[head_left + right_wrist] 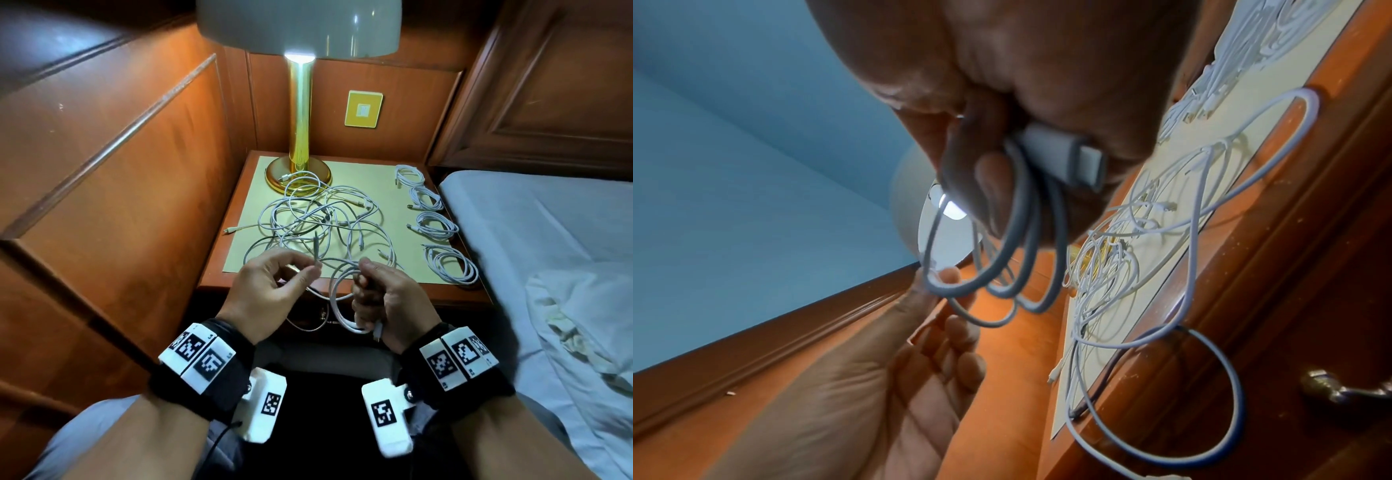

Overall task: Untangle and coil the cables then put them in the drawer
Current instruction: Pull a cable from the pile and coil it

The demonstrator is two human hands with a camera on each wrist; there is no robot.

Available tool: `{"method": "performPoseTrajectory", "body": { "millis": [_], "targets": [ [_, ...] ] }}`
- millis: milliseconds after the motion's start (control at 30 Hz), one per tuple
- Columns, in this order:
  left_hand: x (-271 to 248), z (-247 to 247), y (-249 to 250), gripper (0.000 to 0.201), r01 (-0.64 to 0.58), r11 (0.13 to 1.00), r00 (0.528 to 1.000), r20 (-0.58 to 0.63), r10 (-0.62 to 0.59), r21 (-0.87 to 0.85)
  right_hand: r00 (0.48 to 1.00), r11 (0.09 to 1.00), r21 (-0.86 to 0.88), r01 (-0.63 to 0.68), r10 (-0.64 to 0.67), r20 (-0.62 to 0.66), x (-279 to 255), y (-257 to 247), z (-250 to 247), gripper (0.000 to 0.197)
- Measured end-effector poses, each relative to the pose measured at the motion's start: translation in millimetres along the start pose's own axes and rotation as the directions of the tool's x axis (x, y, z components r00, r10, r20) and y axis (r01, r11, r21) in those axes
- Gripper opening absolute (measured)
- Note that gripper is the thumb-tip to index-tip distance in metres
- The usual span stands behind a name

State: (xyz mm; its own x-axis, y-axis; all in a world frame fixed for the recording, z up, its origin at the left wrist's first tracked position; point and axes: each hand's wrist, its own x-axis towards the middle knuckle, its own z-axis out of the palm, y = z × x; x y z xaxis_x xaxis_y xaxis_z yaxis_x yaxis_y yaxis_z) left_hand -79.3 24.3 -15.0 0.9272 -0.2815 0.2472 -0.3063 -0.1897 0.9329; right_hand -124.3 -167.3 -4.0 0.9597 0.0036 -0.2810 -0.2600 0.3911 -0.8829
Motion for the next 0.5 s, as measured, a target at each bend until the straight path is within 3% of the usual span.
{"method": "performPoseTrajectory", "body": {
  "millis": [133, 233, 333, 500],
  "targets": [
    [2.0, 0.8, -4.2, 0.013, 0.051, 0.998, 0.991, -0.126, -0.045, 0.044, 0.995, 0.999, -0.015, -0.052, 0.053, 0.089, -2.9, -0.9, 2.5, 0.040],
    [0.5, 0.9, -4.3, 0.037, 0.014, 0.970, 0.985, -0.169, 0.028, 0.243, 0.993, 0.998, -0.028, -0.057, 0.060, 0.105, -3.4, -0.6, 2.8, 0.039],
    [-2.0, 1.1, -2.1, 0.039, -0.071, 0.905, 0.987, -0.104, 0.126, 0.419, 0.992, 0.999, -0.023, -0.047, 0.049, 0.112, -2.6, 0.5, 1.4, 0.039],
    [-2.0, 0.7, -4.4, 0.043, -0.135, 0.856, 0.976, -0.079, 0.201, 0.499, 0.990, 0.999, 0.006, -0.049, 0.048, 0.136, -1.4, 0.6, -2.5, 0.037]
  ]
}}
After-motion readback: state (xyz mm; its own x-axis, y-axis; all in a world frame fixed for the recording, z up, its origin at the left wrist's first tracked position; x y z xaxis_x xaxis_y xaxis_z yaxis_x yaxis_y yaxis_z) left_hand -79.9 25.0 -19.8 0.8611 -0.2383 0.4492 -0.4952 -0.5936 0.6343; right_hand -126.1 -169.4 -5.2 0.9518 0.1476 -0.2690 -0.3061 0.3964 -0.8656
